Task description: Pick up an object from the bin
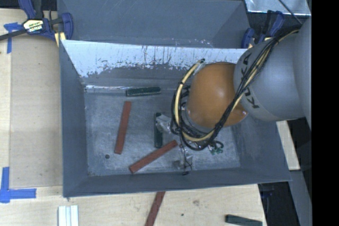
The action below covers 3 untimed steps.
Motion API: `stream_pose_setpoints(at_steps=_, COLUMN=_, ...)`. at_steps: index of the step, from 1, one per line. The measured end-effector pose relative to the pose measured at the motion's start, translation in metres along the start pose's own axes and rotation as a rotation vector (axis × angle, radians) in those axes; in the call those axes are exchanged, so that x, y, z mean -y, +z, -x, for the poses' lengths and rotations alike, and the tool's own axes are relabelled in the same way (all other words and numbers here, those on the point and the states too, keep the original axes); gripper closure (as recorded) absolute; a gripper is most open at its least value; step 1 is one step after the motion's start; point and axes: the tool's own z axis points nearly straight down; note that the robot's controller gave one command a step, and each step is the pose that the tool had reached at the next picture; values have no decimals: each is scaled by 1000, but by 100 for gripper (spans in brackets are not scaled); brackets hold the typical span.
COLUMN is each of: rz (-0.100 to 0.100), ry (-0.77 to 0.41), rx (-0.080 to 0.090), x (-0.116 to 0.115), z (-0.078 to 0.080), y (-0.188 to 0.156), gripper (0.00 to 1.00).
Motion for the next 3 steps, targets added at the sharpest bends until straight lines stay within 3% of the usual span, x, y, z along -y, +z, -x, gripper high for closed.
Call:
stream_pose_setpoints(at_steps=1, rz=-1, ry=-151, rx=5, x=12, z=52, y=5, gripper=100)
stream_pose_setpoints(at_steps=2, rz=1, ry=-150, rx=-2, x=12, z=50, y=8, gripper=0)
stream_pose_setpoints(at_steps=3, rz=1, ry=-150, rx=-2, x=12, z=50, y=8, gripper=0)
